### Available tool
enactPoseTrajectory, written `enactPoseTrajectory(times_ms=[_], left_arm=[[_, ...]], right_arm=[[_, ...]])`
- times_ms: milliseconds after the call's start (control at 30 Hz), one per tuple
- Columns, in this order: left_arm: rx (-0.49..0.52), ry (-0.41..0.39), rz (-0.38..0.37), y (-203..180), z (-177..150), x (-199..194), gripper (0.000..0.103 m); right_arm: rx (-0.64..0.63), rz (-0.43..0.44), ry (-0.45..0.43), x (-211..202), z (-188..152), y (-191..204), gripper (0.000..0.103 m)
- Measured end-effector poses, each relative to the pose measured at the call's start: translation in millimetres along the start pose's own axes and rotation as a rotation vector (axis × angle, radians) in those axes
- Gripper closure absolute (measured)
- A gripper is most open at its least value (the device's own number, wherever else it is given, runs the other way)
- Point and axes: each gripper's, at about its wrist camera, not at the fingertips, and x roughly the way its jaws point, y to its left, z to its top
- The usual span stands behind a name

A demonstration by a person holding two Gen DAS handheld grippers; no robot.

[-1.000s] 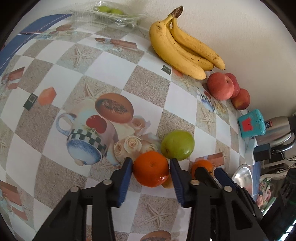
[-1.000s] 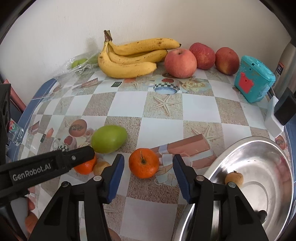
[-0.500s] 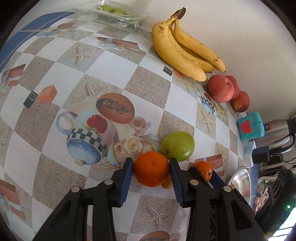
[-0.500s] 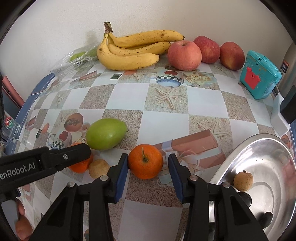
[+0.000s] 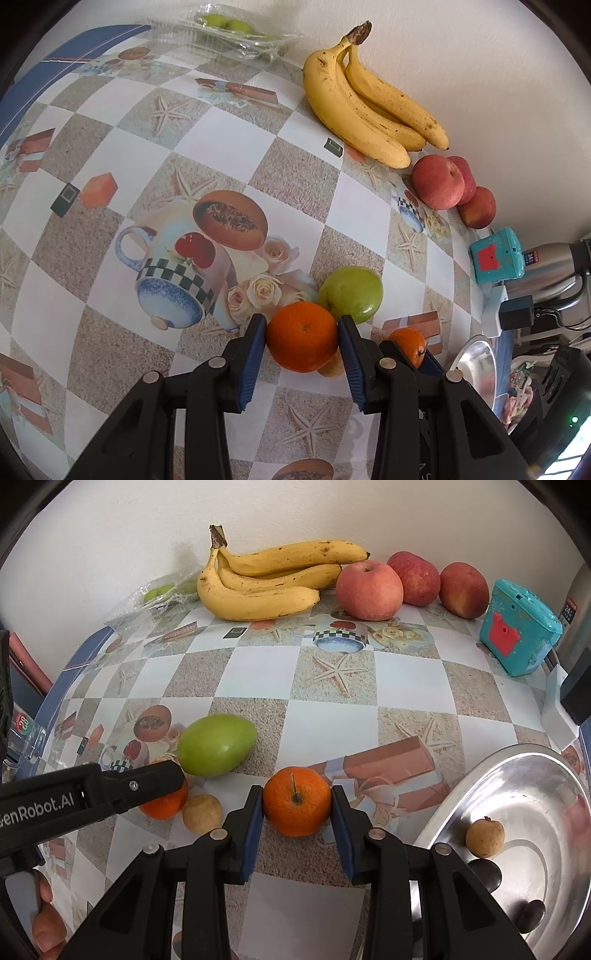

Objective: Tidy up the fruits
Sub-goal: 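Carry both held oranges up and over the steel bowl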

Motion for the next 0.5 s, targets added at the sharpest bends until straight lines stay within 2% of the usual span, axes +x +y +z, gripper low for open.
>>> enactPoseTrajectory(times_ms=[500], left_arm=[[-0.003, -0.053, -0.032, -17.2, -4.7, -35.7, 0.061]], right_arm=[[0.031, 0.009, -0.034, -34.0, -7.2, -7.8, 0.066]])
